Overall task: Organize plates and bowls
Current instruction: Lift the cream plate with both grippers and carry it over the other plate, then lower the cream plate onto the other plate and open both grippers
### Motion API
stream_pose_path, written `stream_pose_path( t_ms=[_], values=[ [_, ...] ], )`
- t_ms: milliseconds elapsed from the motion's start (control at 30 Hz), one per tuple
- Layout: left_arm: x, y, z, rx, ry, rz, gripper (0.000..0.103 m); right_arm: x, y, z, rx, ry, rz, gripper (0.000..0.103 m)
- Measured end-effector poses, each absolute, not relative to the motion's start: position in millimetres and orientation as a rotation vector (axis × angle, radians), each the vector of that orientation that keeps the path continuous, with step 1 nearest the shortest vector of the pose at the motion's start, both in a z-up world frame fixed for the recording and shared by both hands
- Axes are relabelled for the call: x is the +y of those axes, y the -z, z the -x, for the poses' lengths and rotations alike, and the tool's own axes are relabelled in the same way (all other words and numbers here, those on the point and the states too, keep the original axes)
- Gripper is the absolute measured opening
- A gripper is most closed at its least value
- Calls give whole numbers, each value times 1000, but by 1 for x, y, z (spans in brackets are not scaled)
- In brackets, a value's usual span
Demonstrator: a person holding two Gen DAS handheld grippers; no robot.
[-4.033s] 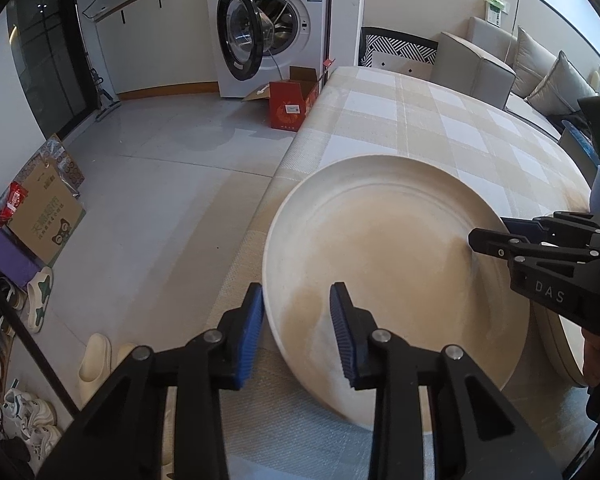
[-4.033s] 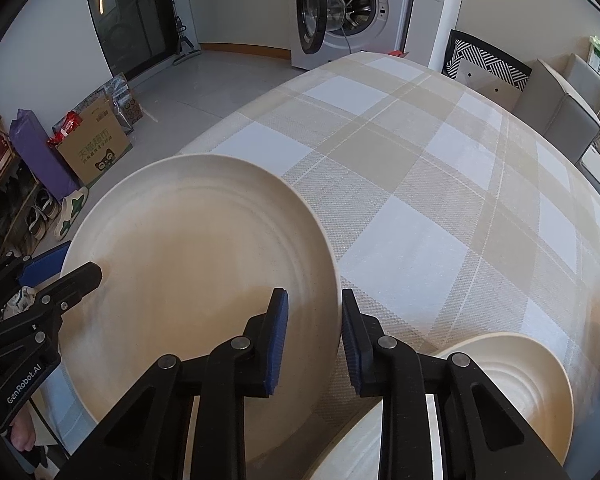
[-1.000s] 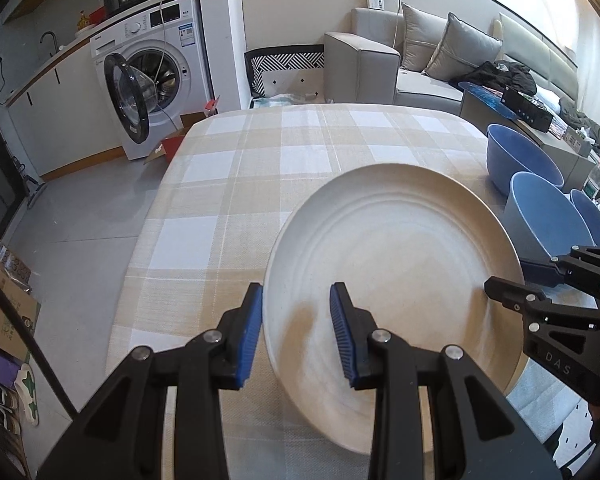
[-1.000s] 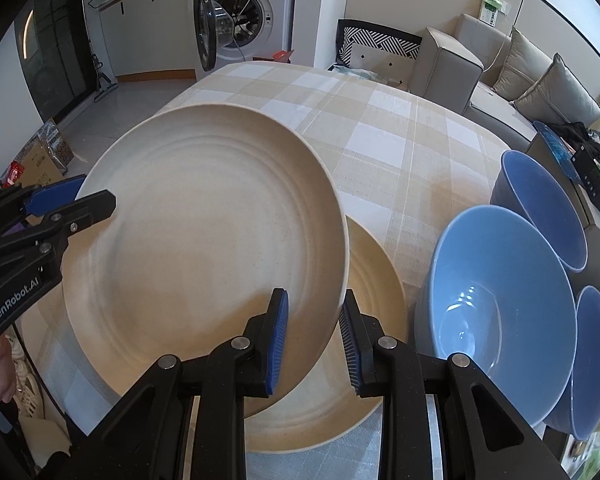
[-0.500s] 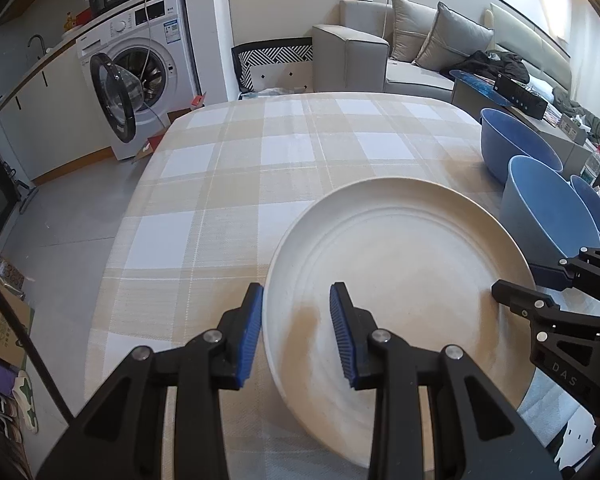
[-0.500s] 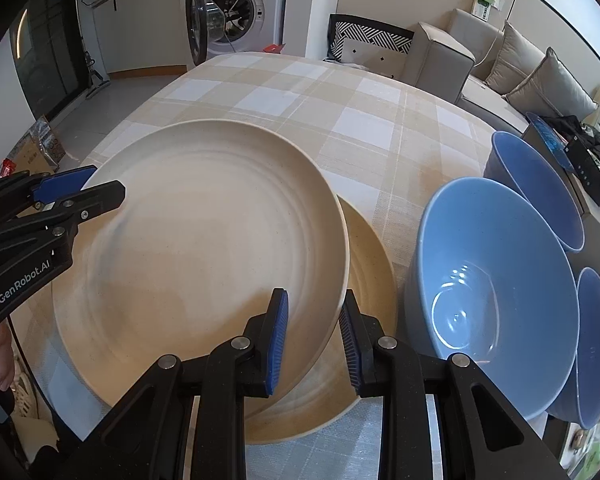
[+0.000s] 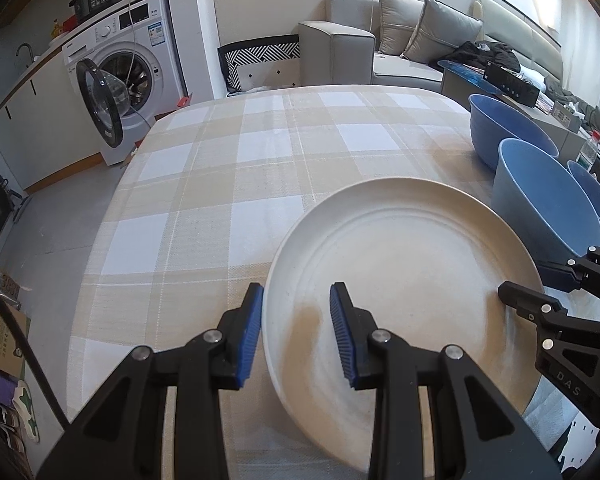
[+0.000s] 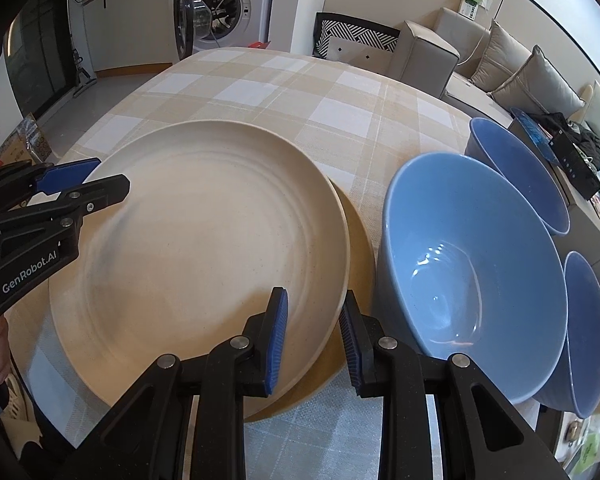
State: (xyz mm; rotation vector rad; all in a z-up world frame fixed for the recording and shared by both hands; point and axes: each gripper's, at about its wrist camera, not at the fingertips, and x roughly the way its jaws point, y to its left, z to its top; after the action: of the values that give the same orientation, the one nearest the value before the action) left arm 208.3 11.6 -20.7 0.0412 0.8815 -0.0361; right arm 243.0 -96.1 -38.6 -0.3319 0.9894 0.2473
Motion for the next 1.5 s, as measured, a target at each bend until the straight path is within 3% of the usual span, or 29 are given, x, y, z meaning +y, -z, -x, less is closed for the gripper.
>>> stream_pose_path(
  t_ms=[1167,1400,1500],
  values=[
    [-9,38,-223,874,50,-71,32,-93,53,-238,907,-109,490,29],
    [-8,39,-220,873,58,-61,35,-88,54,-233,883,-150,508,47],
    [-7,38,-218,877,66,-59,43,-89,52,-232,879,-165,492,49]
  ],
)
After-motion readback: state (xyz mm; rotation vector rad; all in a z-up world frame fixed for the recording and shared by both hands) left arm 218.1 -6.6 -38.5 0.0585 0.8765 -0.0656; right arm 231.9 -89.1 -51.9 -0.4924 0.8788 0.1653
